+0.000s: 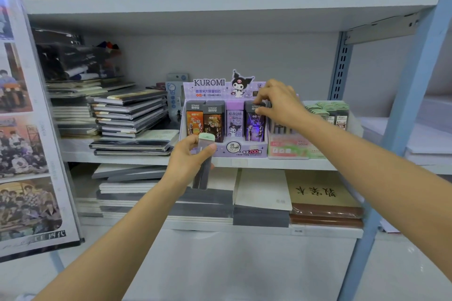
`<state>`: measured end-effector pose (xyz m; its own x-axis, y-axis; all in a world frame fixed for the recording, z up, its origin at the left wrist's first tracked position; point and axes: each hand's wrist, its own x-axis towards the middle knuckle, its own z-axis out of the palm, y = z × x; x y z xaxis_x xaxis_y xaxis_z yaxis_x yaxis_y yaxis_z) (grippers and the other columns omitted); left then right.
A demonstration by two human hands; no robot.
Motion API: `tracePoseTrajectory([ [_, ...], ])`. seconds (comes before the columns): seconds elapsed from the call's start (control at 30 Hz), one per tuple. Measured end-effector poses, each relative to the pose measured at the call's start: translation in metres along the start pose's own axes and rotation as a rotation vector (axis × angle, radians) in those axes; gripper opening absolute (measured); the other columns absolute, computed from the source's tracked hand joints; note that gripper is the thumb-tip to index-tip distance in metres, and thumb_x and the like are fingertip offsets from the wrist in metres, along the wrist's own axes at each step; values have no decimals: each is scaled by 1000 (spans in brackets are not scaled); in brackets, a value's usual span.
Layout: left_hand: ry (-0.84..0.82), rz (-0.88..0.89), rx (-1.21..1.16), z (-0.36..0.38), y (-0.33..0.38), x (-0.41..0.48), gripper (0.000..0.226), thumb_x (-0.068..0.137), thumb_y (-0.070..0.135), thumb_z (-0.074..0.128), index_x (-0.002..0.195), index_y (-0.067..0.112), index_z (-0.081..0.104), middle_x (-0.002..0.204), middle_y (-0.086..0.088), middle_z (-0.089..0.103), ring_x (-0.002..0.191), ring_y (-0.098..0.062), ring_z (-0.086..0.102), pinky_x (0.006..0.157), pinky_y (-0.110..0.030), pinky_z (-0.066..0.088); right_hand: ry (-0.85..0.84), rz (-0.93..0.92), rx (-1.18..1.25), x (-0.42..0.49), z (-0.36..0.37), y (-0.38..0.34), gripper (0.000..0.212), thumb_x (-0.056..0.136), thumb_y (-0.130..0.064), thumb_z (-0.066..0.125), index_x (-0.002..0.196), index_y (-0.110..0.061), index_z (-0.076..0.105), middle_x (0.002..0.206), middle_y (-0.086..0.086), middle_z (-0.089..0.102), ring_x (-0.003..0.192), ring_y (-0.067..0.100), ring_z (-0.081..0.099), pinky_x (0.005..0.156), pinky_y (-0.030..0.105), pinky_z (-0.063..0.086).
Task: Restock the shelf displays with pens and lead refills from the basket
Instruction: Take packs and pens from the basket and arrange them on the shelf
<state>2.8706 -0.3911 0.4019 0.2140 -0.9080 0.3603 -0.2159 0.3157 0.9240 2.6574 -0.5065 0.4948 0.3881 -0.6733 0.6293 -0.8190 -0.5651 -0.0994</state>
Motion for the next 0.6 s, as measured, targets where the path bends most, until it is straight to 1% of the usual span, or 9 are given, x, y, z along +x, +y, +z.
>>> tracePoseTrajectory([
  [0.07, 8, 5, -2, 4, 4, -1, 12, 88, 24, 69, 97, 16, 67, 95, -2, 73, 76, -28, 72, 71, -37, 61, 44, -37, 34, -7, -9, -4, 23, 88, -32, 67, 108, -20, 69, 110, 1, 54, 106, 18, 48, 95, 34, 36],
  [0.13, -11, 31, -9, 13, 11, -3, 13, 85, 24, 72, 94, 15, 68, 90, -4, 73, 71, -27, 71, 68, -36, 61, 84, -60, 286, -21, -19, -17, 20, 90, -31, 65, 106, -20, 69, 104, -2, 61, 91, 12, 57, 85, 29, 44],
  [0.2, -31, 95, 0, 26, 19, -5, 14, 83, 23, 74, 92, 14, 68, 85, -3, 72, 64, -24, 70, 62, -33, 60, -84, -42, 631, -38, -27, -31, 18, 90, -34, 65, 105, -24, 68, 96, -6, 69, 76, 7, 65, 70, 24, 53],
  [0.27, -45, 152, -7, 41, 26, -8, 14, 82, 21, 76, 92, 15, 68, 85, -6, 71, 62, -21, 69, 59, -30, 58, -266, -36, 721, -53, -29, -37, 18, 88, -33, 69, 103, -24, 70, 91, -5, 72, 70, 10, 68, 66, 24, 57],
  [0.37, -121, 172, -13, 59, 35, -11, 18, 82, 26, 75, 95, 17, 68, 87, -7, 73, 71, -20, 70, 66, -32, 57, -274, -11, 840, -65, -34, -29, 16, 86, -18, 71, 100, -10, 72, 79, -3, 72, 58, 10, 62, 56, 18, 50],
  [0.43, -258, 88, -34, 69, 42, -13, 27, 91, 41, 59, 102, 18, 67, 89, -5, 75, 79, -19, 71, 72, -32, 57, -223, 23, 953, -70, -44, -16, 15, 88, -11, 68, 102, -6, 70, 80, 0, 71, 63, 10, 63, 58, 17, 50],
  [0.5, -362, -61, -91, 78, 48, -16, 45, 100, 49, 35, 105, 18, 67, 86, -5, 75, 76, -22, 70, 73, -31, 58, -214, 57, 1032, -77, -55, -1, 15, 90, -8, 65, 104, -3, 68, 83, 3, 70, 70, 12, 66, 65, 18, 52],
  [0.53, -376, -87, -91, 83, 50, -17, 49, 102, 48, 30, 105, 17, 67, 81, -5, 73, 69, -21, 67, 71, -29, 56, -222, 72, 1067, -80, -60, 5, 16, 90, -10, 64, 105, -3, 67, 87, 4, 70, 74, 13, 67, 68, 19, 53],
  [0.6, -352, -22, -42, 95, 52, -18, 42, 102, 41, 37, 102, 11, 67, 72, -3, 59, 61, -15, 53, 66, -28, 49, -229, 93, 1090, -87, -65, 14, 23, 89, -20, 66, 107, -6, 64, 96, 4, 69, 82, 14, 67, 73, 21, 54],
])
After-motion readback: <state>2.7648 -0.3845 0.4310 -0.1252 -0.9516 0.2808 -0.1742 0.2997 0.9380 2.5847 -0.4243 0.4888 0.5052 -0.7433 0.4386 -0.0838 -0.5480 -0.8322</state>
